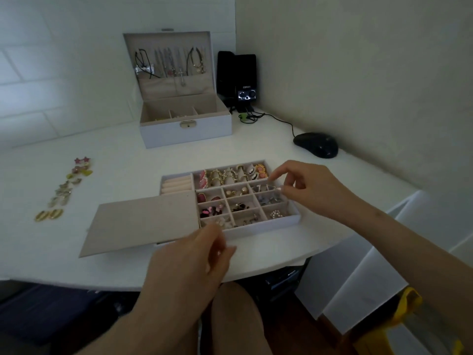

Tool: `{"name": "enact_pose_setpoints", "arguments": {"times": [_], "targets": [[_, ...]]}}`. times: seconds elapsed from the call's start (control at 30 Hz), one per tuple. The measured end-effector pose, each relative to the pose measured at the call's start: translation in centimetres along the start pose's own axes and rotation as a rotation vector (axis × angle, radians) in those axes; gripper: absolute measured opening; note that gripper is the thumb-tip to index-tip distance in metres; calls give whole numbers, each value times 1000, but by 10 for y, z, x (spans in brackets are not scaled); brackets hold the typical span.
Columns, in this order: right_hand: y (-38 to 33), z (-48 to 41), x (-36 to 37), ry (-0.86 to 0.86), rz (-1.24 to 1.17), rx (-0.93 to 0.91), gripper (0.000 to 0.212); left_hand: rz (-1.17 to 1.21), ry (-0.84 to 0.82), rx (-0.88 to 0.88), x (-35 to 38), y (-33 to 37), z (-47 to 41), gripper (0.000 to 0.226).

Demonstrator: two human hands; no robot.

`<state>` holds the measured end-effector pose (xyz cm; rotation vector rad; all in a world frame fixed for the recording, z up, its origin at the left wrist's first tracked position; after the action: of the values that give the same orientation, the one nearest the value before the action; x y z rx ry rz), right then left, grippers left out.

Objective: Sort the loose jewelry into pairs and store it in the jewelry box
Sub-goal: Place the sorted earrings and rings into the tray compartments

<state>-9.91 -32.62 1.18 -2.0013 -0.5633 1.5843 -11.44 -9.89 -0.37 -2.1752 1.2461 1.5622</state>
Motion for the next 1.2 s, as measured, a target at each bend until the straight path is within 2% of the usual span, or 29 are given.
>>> {"name": "enact_pose_setpoints", "arguments": {"times": [0.1, 0.23, 0.37, 0.43, 0.6, 0.83, 0.97, 1.2], "targets": [[9, 2, 1, 86, -128, 68, 22, 67, 90, -117, -1, -24, 36, 18], [26, 10, 1, 193, -262, 149, 21, 42, 259, -299, -8, -44, 62, 37], [29, 13, 4, 178, -303, 177, 21, 55, 292, -378, -7, -42, 63, 52], [28, 13, 4, 174, -327, 183, 22, 50, 313, -345, -7, -36, 60, 50], [30, 13, 3, 198, -359, 205, 15, 106, 296, -102, -4, -14, 42, 36], [32, 13, 0, 186, -616, 320, 39, 90, 240, 25, 4, -4, 29, 45], [30, 8, 1, 96, -431, 272, 21, 7, 213, 11, 6, -13, 26, 40], [20, -3, 10, -62, -32, 163, 38, -142, 200, 36, 3, -22, 18, 38]]}}
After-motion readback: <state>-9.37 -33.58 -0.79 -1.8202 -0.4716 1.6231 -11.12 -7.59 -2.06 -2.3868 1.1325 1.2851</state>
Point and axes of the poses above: each hand's wrist, its own z-axis away from the middle knuckle, its own x-axis out of the palm, y = z × x, the point moved 5 cm from there along -z, towards the middle knuckle, and after that the axes turned 3 degrees about x, right-handed, at the moved point
